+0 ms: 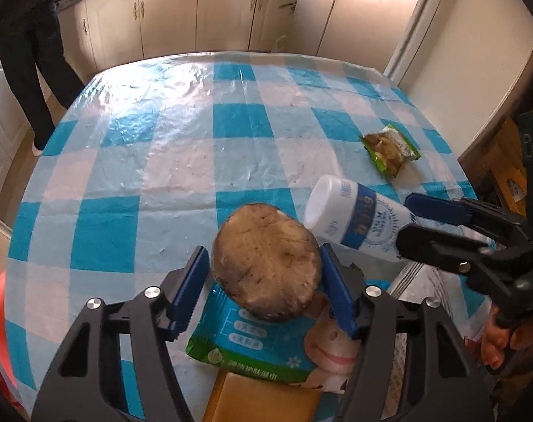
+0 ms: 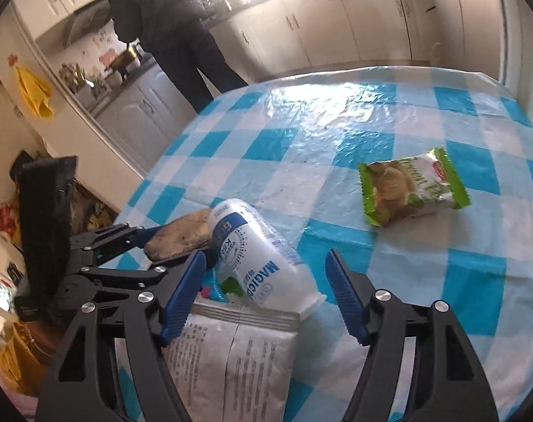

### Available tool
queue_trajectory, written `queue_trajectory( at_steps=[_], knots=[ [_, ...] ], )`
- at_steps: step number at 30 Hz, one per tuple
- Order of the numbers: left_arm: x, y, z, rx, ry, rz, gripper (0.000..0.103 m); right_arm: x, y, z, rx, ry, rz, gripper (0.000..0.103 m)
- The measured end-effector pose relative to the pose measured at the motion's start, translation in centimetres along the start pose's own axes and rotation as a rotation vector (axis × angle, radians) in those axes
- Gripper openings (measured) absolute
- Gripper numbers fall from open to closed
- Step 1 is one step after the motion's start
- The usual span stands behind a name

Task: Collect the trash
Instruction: 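Grasp the second brown lump with the left tool while the right tool grasps the second white bottle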

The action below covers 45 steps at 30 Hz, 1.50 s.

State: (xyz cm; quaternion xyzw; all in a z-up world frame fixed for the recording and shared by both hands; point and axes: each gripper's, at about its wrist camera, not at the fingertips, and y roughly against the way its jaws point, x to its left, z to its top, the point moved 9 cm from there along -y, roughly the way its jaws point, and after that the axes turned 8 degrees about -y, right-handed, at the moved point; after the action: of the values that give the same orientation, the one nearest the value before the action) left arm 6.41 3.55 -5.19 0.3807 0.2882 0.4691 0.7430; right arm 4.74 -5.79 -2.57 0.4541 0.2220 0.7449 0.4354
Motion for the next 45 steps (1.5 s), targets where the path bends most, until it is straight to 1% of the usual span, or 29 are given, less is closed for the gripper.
queue_trajectory(
  at_steps=[1, 3, 4, 5, 7, 8, 20, 21, 23, 28, 34, 37, 41, 45],
  knots=[
    [0.0, 0.1, 0.0, -0.002, -0.002, -0.002, 0.062, 0.2, -0.2, 0.0, 0.004, 0.005, 0.003, 0.071],
    [-0.1, 0.2, 0.0, -0.009, 0.001, -0.022, 0.057, 0.1, -0.5, 0.0, 0.010, 0.016, -0.005, 0.071],
    [-0.1, 0.2, 0.0, -0.010, 0.002, -0.024, 0.056, 0.2, -0.7, -0.1, 0.015, 0.024, -0.011, 0.068],
    [-0.2, 0.3, 0.0, -0.014, 0.000, -0.019, 0.055, 0.3, -0.9, -0.1, 0.022, 0.035, -0.017, 0.063],
    [-0.1, 0.3, 0.0, -0.018, 0.003, -0.014, 0.055, 0.4, -1.1, -0.1, 0.019, 0.058, -0.054, 0.058],
    [-0.2, 0.3, 0.0, -0.021, 0.006, -0.015, 0.055, 0.3, -1.2, -0.1, 0.020, 0.063, -0.060, 0.057],
    [0.4, 0.9, -0.3, -0.040, 0.052, -0.037, 0.055, 0.3, -2.4, 0.0, 0.035, 0.067, -0.075, 0.057],
    [0.5, 1.0, -0.3, -0.040, 0.056, -0.039, 0.055, 0.2, -2.2, 0.1, 0.023, 0.067, -0.082, 0.057],
    [0.8, 1.1, -0.5, -0.045, 0.067, -0.037, 0.055, 0.3, -2.1, 0.2, 0.010, 0.077, -0.104, 0.052],
    [1.4, 1.8, -0.7, -0.059, 0.088, -0.041, 0.055, 0.1, -1.8, 0.3, 0.006, 0.058, -0.119, 0.049],
    [2.3, 3.4, -1.2, -0.092, 0.111, -0.042, 0.055, 0.4, 0.4, 1.6, -0.075, 0.029, -0.137, 0.047],
    [2.8, 4.3, -1.6, -0.106, 0.124, -0.044, 0.055, 0.9, 1.6, 2.2, -0.112, 0.034, -0.150, 0.047],
    [3.8, 5.9, -2.5, -0.131, 0.140, -0.035, 0.055, 2.2, 3.2, 2.5, -0.147, 0.030, -0.139, 0.047],
    [5.1, 7.7, -3.5, -0.153, 0.167, -0.020, 0.055, 4.2, 3.6, 2.1, -0.150, 0.037, -0.109, 0.047]
  ],
)
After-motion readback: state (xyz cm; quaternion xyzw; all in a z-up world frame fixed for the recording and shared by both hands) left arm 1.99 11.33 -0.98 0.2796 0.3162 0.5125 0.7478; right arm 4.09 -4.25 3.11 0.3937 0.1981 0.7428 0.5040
